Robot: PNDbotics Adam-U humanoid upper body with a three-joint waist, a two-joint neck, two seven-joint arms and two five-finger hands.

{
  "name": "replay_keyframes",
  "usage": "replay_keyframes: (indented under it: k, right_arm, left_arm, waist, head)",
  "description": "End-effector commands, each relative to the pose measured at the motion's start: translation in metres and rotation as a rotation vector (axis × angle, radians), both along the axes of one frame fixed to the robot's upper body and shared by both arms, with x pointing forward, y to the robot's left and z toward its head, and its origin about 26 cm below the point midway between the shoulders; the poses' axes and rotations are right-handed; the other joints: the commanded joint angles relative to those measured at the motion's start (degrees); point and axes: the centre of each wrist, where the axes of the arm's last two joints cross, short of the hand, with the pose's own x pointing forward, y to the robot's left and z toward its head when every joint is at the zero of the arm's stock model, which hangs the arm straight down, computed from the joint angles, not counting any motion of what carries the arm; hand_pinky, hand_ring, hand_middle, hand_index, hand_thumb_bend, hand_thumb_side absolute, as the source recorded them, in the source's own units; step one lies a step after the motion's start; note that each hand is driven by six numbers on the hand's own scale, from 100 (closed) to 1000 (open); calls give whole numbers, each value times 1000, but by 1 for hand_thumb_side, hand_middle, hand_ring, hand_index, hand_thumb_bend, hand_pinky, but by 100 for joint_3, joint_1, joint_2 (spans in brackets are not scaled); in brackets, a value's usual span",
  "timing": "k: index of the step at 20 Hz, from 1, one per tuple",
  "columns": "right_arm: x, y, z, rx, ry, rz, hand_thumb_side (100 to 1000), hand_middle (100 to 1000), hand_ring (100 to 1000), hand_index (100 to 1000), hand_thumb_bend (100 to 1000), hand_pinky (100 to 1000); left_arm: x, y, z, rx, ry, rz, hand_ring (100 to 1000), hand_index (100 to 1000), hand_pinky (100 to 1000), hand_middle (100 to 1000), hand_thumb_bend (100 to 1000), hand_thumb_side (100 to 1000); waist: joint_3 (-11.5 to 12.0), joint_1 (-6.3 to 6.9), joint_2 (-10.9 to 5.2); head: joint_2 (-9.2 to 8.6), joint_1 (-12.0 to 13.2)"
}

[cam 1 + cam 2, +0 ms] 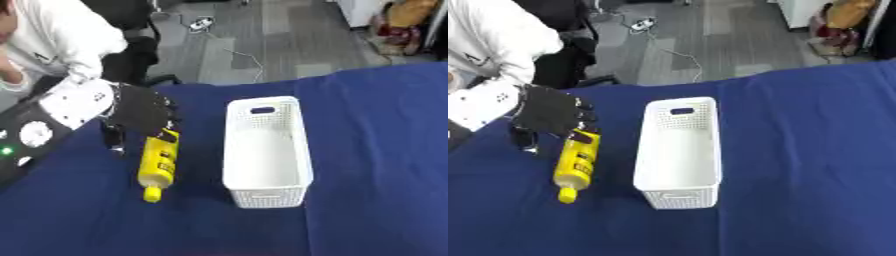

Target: Pick up objects on the table and place them in the box.

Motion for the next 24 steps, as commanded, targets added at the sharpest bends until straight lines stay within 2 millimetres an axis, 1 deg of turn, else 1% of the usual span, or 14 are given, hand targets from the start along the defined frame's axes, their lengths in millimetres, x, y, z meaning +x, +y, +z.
replay_keyframes:
  k: [1, 6, 9, 10, 16, 22, 23, 24]
  right_arm:
    - [-3, -1, 9, -21, -33, -1, 888, 491, 406, 570, 123, 310]
    - [-3, -1, 11, -21, -37, 2, 888, 491, 406, 570, 124, 311]
    - [-3, 0, 12, -22, -40, 5, 887, 491, 406, 570, 124, 311]
    - [-3, 0, 12, -22, -41, 6, 887, 492, 406, 571, 123, 311]
    - [-3, 1, 13, -21, -44, 11, 887, 492, 407, 572, 123, 311]
    - [-2, 4, 16, -20, -51, 21, 886, 492, 407, 572, 122, 312]
    - [-2, 4, 16, -20, -52, 23, 888, 492, 407, 573, 122, 312]
    - [-2, 4, 17, -20, -53, 24, 886, 492, 407, 573, 121, 312]
  left_arm:
    - [-1, 5, 15, 9, -37, 7, 766, 842, 745, 837, 694, 446]
    - [0, 7, 16, 6, -46, 0, 766, 844, 742, 837, 691, 448]
    - [1, 7, 17, 7, -54, -3, 768, 843, 744, 840, 671, 442]
    - [2, 7, 17, 10, -58, -1, 770, 844, 747, 842, 679, 439]
    - [5, 8, 20, 25, -74, 3, 771, 839, 749, 841, 651, 429]
    - [6, 11, 18, 31, -75, 3, 767, 836, 744, 840, 634, 419]
    - [6, 12, 18, 32, -75, 4, 765, 833, 742, 840, 614, 413]
    - [6, 13, 17, 32, -75, 5, 765, 832, 742, 840, 614, 413]
  waist:
    - [-5, -38, -72]
    - [-29, -38, -41]
    - [-56, -30, -17]
    - [-66, -24, -11]
    - [-109, -2, 18]
    - [-173, 27, 59]
    - [-190, 35, 68]
    - [-205, 42, 75]
  head:
    - [-90, 35]
    - [-99, 30]
    - [-119, 28]
    - [-124, 29]
    - [-118, 33]
    - [-154, 56]
    - [-161, 58]
    - [-165, 62]
